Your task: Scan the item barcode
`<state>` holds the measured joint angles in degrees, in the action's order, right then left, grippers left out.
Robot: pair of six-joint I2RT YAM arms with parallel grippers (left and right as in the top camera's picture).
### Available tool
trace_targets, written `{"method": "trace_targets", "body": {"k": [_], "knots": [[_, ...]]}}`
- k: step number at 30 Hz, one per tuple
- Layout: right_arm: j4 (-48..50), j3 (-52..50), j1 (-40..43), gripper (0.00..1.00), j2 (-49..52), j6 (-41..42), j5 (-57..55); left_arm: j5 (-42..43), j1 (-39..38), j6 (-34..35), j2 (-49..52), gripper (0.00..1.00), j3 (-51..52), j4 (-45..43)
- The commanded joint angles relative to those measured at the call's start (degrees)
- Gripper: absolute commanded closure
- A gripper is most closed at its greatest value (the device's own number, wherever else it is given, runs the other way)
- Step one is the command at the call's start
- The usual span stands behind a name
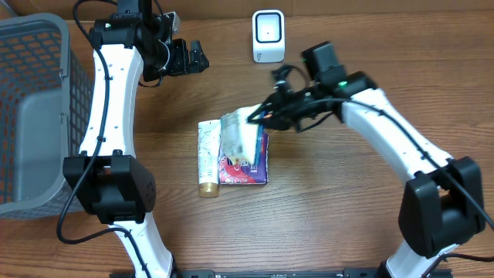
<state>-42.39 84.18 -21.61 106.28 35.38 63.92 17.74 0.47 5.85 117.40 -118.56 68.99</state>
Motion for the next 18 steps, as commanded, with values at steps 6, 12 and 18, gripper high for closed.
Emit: {"method": "trace_targets", "body": {"k": [6,12,18], "knots": [[-9.25,-0.24,8.72,0.63,-0.68,-14.80,-12.63,-0.35,0.04,0.63,-0.96,0.00,-0.96,-0.02],[-11.34,-0.26,7.91,0.00,-0.66,-20.90,-40.85,-0.35,0.04,0.63,-0.96,0.00,-0.96,-0.02],[-11.76,1.11,8.20,0.00,-1.46,-20.90,-46.99,-0.33,0.04,0.61,-0.96,0.00,-0.96,0.04]]}}
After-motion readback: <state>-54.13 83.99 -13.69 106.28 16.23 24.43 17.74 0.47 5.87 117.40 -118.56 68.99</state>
